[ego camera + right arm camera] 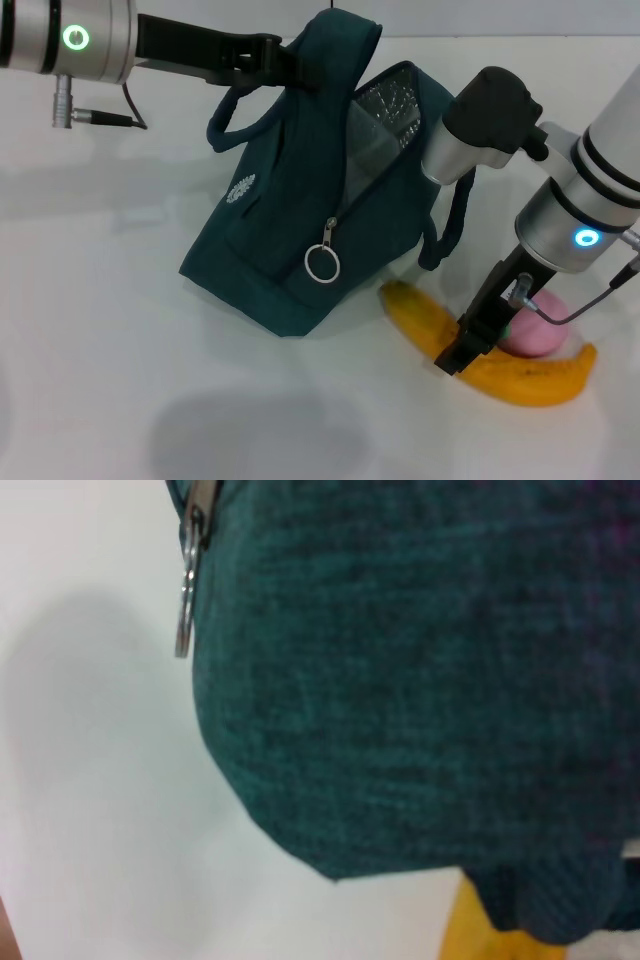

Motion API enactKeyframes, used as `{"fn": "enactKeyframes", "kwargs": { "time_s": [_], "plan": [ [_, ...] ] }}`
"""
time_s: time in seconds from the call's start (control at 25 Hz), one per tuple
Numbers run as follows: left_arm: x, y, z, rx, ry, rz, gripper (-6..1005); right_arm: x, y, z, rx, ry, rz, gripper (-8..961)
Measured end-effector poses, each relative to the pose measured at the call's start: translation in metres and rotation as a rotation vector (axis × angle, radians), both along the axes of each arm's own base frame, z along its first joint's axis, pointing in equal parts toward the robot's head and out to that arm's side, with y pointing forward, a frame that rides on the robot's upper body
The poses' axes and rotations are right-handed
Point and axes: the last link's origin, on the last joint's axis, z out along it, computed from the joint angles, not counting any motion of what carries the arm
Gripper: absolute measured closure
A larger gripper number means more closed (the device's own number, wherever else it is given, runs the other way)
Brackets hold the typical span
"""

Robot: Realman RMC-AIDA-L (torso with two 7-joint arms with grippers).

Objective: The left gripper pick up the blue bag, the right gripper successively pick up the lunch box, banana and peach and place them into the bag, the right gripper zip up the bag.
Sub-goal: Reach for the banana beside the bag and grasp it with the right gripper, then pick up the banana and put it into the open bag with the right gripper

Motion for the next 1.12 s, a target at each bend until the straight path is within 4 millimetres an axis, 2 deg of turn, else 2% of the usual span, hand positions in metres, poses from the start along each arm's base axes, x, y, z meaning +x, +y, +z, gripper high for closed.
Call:
{"fn": "enactKeyframes", "kwargs": {
  "time_s": [0.2, 0.4, 0.64, 0.88, 1.12],
  "plan": [
    [-0.001, 0.0, 0.0, 0.001, 0.0, 0.001, 944, 0.001, 0.0, 0.0, 0.0, -0.006, -0.001, 442],
    [0.0, 0.0, 0.0, 0.001, 0.0, 0.0, 944, 0.005, -0.001, -0.001, -0.001, -0.011, -0.013, 525],
    [0.0, -0.001, 0.0, -0.001, -0.002, 0.002, 944, 0.01, -0.001, 0.0, 0.003, 0.0, -0.018, 525],
    [-0.002, -0.001, 0.001, 0.0, -0.002, 0.007, 944, 0.008, 0.001, 0.022, 0.028, 0.1, -0.032, 525],
    [-0.002, -0.001, 0.001, 0.0, -0.002, 0.008, 944, 0.015, -0.004, 0.052, -0.034, 0.323, -0.136, 524]
  ]
}}
